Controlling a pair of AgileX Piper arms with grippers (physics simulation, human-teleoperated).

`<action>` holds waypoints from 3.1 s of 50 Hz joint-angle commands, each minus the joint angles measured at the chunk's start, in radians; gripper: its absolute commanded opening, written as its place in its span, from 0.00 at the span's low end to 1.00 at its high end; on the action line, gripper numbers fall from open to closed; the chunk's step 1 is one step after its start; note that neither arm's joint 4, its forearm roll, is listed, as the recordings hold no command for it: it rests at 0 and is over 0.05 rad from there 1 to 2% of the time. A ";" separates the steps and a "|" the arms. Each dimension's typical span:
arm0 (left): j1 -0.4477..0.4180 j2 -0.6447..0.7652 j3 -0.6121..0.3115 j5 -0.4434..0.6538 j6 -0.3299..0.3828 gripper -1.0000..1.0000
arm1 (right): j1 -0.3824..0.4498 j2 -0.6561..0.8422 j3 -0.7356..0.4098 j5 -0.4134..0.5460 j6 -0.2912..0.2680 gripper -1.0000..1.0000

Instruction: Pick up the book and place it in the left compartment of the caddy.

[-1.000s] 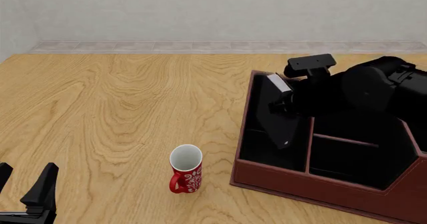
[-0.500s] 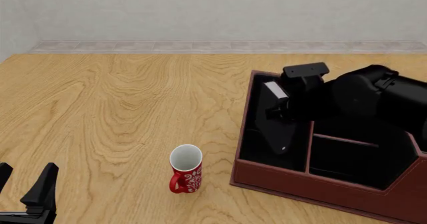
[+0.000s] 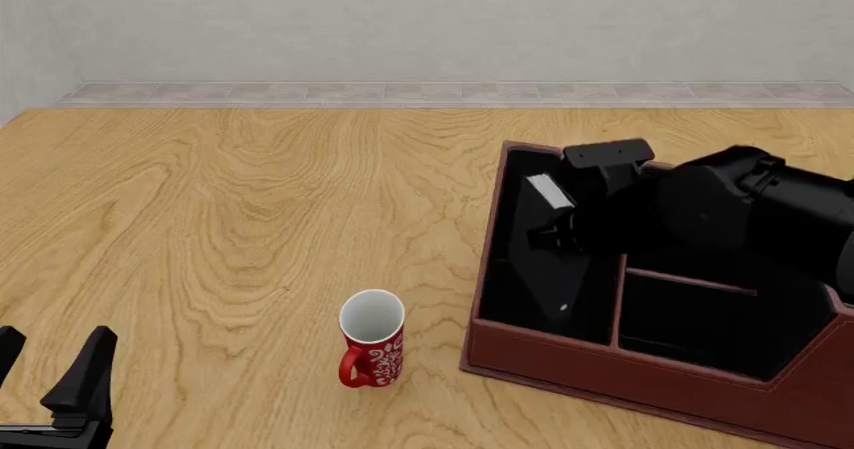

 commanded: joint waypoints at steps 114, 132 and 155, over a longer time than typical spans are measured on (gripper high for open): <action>0.000 0.000 0.000 0.000 0.000 1.00 | 0.039 0.114 0.111 -0.129 0.093 0.00; 0.000 0.000 0.000 0.000 0.000 1.00 | 0.081 0.103 0.109 -0.125 0.112 1.00; 0.000 0.000 0.000 0.000 0.000 1.00 | 0.069 0.069 0.103 -0.102 0.090 1.00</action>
